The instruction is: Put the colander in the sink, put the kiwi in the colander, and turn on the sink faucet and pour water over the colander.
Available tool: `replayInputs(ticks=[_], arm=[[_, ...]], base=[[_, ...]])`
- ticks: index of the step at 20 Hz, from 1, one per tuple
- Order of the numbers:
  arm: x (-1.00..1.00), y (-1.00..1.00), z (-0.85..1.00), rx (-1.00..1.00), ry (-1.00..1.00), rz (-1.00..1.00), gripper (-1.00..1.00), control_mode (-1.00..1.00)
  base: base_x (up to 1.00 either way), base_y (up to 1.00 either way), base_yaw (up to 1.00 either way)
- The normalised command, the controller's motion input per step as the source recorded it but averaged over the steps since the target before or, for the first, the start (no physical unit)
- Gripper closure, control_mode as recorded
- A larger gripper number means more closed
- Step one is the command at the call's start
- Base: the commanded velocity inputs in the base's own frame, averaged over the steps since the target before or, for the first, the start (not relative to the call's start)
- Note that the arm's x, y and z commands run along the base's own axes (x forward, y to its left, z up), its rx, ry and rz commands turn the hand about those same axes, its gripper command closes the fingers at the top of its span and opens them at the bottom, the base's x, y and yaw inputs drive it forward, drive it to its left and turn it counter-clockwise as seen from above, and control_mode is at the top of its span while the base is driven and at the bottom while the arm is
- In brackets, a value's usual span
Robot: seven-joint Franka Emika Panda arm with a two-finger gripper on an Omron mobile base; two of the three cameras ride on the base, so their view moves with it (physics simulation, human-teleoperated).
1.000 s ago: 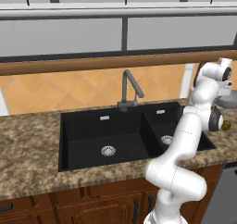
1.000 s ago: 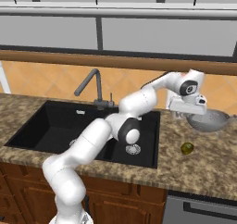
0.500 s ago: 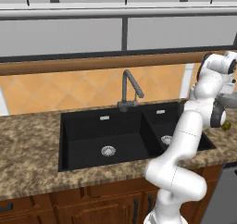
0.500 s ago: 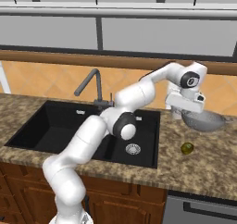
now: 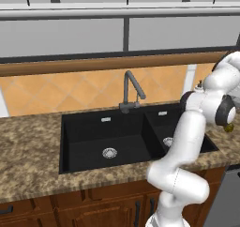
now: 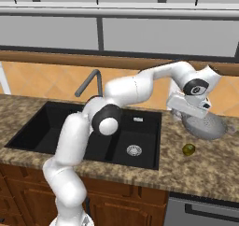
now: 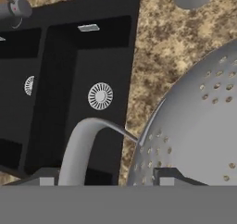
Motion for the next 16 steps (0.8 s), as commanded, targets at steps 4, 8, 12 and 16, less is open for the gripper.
replayInputs(ticks=[4,8,12,16], arm=[[-0.69,0.82,0.05,-0.13,-0.28,0.02,1.00,-1.00],[-0.47,0.94,0.21,-0.09,-0.11,0.04,1.00,-1.00],[-0.21,0.84,0.42,-0.02,0.00,0.08,1.00,-1.00],[-0.19,0.83,0.33,0.00,0.00,0.14,1.00,-1.00]], base=[[0.00,0.00,0.00],[0.00,0.00,0.00],[0.00,0.00,0.00],[0.00,0.00,0.00]])
